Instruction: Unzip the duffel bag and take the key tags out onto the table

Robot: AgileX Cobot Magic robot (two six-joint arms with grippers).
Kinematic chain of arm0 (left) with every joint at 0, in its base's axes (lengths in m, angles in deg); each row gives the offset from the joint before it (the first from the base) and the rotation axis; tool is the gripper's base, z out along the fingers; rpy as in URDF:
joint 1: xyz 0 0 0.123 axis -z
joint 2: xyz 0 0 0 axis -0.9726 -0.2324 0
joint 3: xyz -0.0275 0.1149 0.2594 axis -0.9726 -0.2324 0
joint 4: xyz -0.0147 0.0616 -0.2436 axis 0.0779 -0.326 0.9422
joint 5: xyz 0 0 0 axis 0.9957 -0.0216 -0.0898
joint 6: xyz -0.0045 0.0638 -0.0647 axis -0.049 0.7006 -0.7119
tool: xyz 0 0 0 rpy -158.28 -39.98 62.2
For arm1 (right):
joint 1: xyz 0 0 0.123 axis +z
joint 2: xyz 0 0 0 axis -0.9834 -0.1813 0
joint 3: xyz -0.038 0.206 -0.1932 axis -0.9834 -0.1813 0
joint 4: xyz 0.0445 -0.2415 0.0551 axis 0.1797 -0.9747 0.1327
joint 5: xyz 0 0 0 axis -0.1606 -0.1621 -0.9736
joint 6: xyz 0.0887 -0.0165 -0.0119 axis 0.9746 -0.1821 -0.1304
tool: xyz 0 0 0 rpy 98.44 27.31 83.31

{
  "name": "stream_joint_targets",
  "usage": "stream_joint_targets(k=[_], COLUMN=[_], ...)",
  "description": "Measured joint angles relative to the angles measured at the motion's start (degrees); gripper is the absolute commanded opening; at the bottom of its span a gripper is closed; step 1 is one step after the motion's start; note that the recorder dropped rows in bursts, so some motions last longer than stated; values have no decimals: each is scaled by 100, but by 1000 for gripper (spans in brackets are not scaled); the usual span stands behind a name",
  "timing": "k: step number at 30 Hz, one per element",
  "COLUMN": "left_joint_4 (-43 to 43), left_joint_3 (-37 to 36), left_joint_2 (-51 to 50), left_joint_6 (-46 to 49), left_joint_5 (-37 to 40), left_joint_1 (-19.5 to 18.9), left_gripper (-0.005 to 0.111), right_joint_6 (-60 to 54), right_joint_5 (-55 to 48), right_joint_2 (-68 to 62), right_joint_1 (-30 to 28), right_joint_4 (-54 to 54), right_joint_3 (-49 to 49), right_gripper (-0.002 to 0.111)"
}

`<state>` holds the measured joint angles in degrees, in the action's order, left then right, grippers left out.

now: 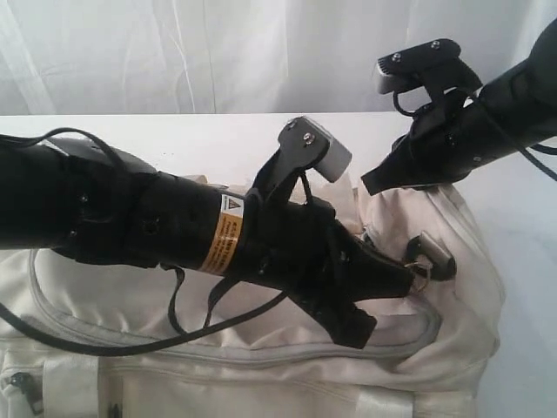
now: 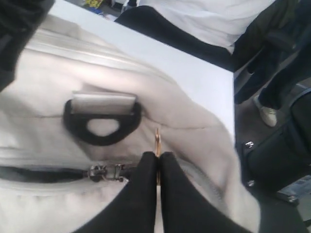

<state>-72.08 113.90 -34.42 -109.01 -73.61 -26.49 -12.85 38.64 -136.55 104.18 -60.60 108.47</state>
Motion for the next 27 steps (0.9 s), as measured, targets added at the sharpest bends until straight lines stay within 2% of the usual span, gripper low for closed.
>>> stream_joint_targets(k=[3,13,27], left_joint_4=[269,359,-892], left_joint_3=[0,0,0], left_joint_2=[0,0,0], left_joint_6=[0,-408,-1409], left_joint_5=[-587,-1647,-1456], left_joint_1=[0,0,105], left_gripper=[0,0,0], right_joint_6=[0,410,481], right_joint_5=[143,369,-67], right_joint_2=[2,-2,-2], right_joint_1=[0,-160,-727], right_joint_4=[27,51,201], right_joint_3=[-10,-21,147], right_gripper=[0,0,0])
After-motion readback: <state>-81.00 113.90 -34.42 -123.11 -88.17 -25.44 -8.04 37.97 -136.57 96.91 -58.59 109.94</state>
